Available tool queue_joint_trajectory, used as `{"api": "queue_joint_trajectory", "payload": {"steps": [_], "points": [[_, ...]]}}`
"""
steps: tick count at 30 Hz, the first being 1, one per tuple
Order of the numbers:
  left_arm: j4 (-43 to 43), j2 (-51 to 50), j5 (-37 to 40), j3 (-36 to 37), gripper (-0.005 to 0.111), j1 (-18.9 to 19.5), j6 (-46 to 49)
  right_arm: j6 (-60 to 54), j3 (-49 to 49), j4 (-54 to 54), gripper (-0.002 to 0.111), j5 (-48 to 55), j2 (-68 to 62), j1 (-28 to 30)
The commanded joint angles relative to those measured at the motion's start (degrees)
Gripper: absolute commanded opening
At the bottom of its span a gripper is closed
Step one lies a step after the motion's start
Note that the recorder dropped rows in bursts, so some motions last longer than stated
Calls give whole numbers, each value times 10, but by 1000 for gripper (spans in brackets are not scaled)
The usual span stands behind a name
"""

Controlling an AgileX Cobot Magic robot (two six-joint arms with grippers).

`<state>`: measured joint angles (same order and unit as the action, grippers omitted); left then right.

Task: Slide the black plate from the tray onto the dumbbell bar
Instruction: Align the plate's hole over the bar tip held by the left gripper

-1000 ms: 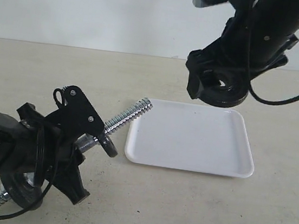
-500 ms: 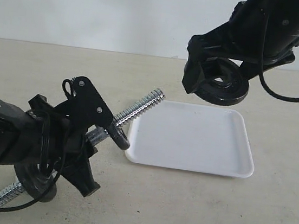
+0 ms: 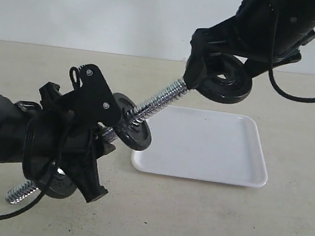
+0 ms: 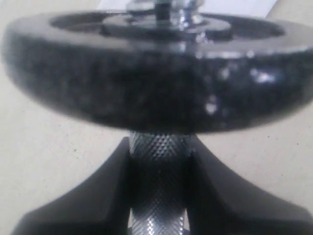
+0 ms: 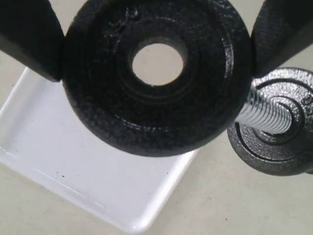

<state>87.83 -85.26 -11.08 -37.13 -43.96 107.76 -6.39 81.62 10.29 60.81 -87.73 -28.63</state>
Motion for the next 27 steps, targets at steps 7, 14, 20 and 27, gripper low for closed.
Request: {"api": "queue_joint_trajectory", "payload": {"steps": [7,14,20,27], "points": [[-33,45,9,-26,4,0,13,-50,3,98,0,-40,8,1],[-33,45,6,-26,4,0,12,-49,3,95,0,-3,8,1],[-33,45,6,-26,4,0,12,-49,3,94,0,16,8,1],[-33,45,4,-26,4,0,12,-49,3,77,0,47,8,1]]}}
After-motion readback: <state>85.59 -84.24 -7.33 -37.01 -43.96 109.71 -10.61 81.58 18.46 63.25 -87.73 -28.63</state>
